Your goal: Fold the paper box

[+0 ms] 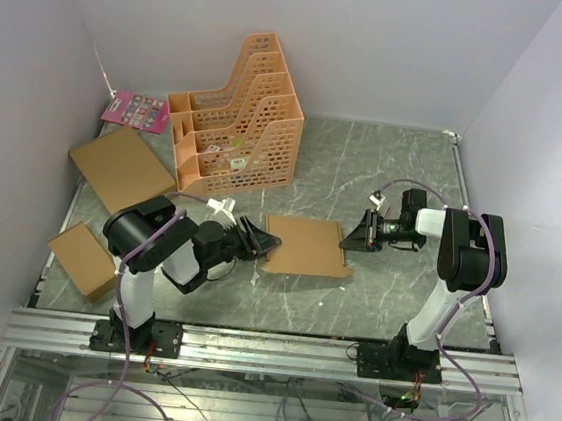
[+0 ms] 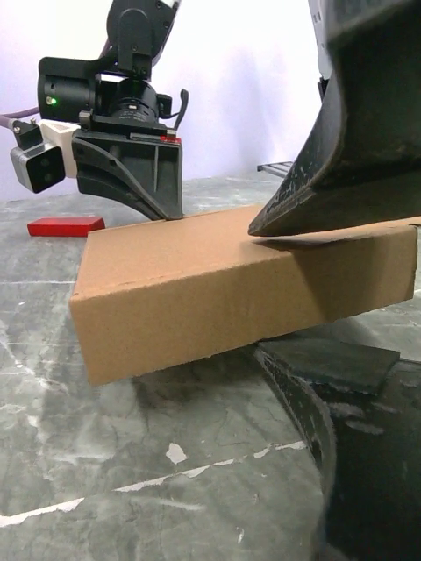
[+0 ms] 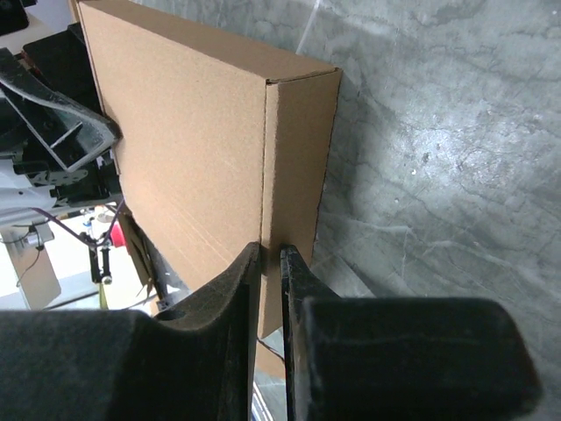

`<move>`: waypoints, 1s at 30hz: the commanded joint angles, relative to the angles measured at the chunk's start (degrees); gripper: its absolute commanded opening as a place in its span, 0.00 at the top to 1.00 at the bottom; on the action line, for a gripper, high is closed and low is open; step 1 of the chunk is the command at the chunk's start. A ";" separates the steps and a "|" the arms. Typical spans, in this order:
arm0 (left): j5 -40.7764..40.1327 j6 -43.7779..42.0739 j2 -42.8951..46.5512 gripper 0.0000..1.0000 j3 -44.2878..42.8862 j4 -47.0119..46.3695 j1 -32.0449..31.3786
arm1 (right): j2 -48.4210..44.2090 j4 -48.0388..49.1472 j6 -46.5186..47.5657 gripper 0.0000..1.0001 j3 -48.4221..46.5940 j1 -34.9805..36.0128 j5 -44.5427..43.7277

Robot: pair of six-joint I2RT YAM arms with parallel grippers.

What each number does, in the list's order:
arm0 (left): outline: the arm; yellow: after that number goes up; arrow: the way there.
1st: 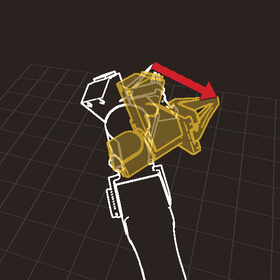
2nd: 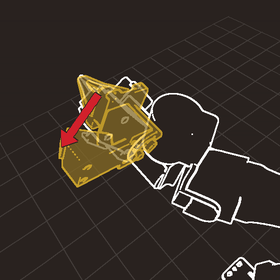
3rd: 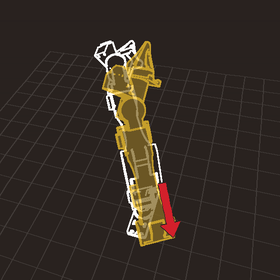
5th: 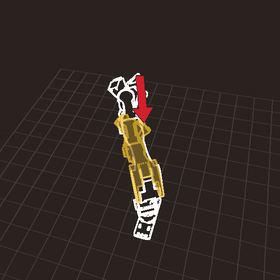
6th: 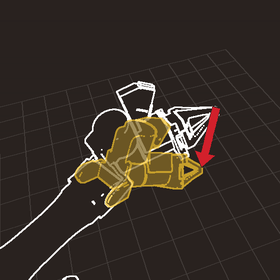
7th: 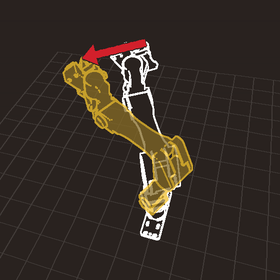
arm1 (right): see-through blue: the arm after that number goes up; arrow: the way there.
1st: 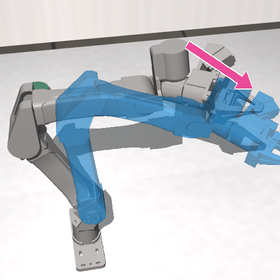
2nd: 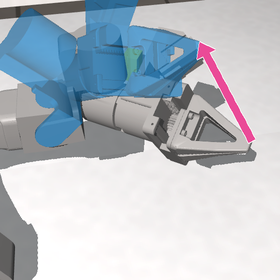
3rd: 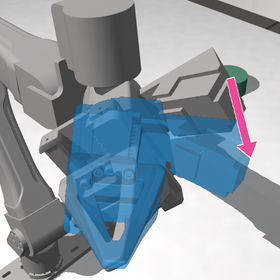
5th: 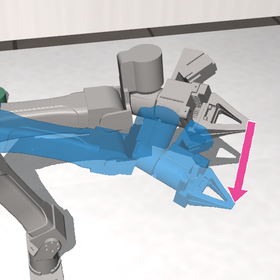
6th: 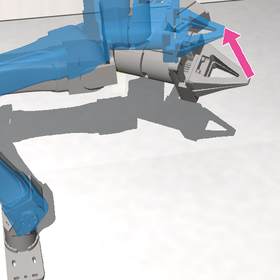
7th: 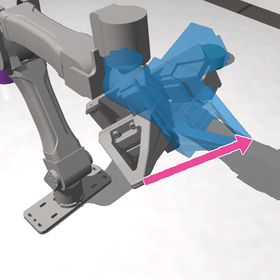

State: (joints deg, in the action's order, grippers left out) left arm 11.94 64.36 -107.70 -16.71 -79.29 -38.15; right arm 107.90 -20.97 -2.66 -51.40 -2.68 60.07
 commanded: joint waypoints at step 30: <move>-4.46 12.52 5.17 0.69 1.78 -5.55 -1.06 | -30.45 -15.45 42.65 0.25 -3.02 -0.59 7.44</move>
State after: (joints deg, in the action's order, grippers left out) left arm 9.69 74.04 -104.68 -14.48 -81.95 -38.46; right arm 82.72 -32.18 24.80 -53.98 -5.85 64.07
